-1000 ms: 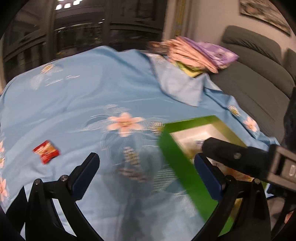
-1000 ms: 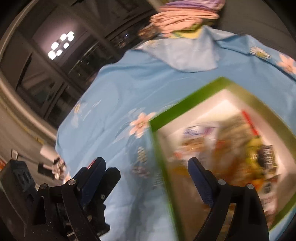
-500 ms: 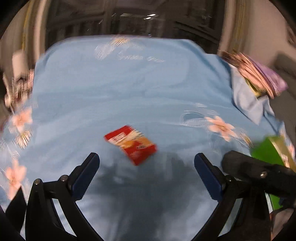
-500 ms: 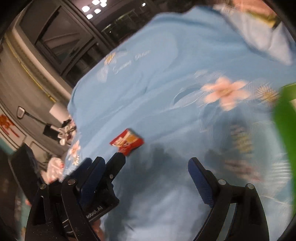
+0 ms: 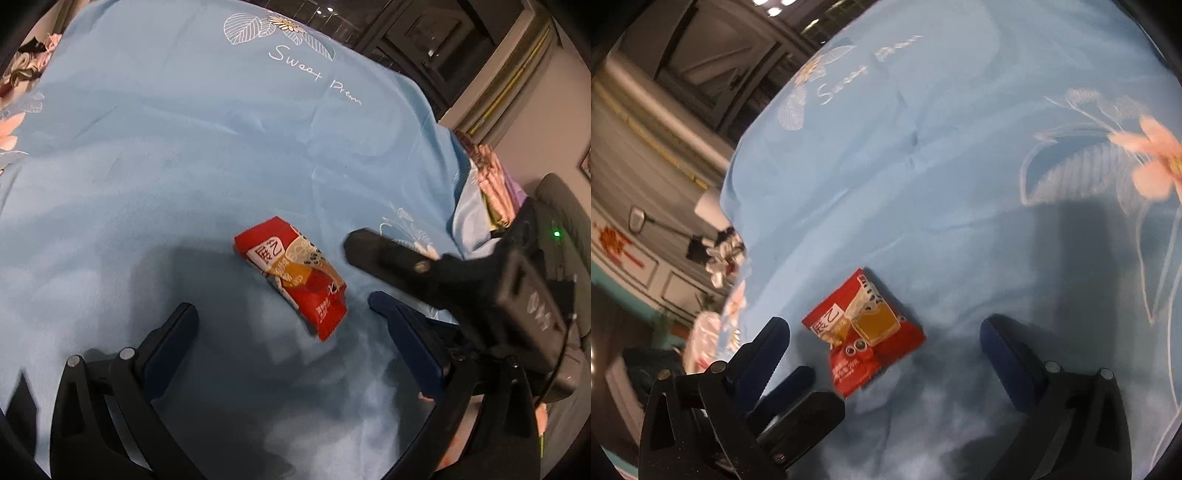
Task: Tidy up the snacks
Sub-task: 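Move the right gripper to the red snack packet on the cloth, then grasp the red packet with the right gripper while the left gripper closes on it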
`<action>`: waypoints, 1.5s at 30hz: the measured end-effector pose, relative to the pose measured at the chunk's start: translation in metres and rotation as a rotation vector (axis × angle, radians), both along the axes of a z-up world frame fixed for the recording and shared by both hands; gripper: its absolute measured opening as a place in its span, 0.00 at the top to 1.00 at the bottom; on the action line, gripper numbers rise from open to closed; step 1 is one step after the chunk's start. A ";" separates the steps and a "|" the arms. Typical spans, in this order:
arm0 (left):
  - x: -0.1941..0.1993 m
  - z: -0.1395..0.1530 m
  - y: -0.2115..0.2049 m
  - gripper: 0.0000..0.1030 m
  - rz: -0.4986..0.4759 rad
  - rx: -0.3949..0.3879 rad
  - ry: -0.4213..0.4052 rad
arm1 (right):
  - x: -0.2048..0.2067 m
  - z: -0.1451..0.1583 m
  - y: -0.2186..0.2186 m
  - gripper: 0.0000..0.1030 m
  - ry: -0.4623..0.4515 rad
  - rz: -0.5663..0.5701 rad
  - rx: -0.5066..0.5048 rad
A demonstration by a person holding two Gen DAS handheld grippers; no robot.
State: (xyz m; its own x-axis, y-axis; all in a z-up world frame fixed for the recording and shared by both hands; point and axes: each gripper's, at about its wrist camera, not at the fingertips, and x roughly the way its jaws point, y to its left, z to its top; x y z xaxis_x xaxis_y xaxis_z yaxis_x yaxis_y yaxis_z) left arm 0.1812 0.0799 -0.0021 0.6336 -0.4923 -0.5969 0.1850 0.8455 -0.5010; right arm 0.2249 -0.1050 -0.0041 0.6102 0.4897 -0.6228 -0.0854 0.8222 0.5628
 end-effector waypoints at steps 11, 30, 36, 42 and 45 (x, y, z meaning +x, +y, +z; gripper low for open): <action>0.043 0.000 0.015 0.00 -0.011 -0.127 -0.009 | 0.008 -0.003 -0.021 0.01 -0.053 0.057 0.226; 0.053 -0.002 0.036 0.17 0.002 -0.277 0.063 | -0.023 0.010 0.041 0.07 -0.153 0.295 -0.181; 0.054 -0.002 0.020 0.26 -0.122 -0.278 0.108 | -0.016 0.004 0.057 0.23 -0.114 0.291 -0.295; 0.059 -0.002 0.013 0.49 -0.089 -0.238 0.101 | -0.012 0.004 0.051 0.48 -0.100 0.217 -0.315; 0.065 -0.016 0.027 0.80 -0.020 -0.259 0.136 | -0.009 0.004 0.057 0.55 -0.104 0.192 -0.347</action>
State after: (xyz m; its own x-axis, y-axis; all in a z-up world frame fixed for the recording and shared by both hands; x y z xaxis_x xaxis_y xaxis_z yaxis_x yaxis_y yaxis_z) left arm 0.2462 0.1071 -0.0179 0.5451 -0.6509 -0.5284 0.1173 0.6832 -0.7207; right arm 0.2155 -0.0484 0.0001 0.5963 0.3724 -0.7111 -0.2975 0.9253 0.2351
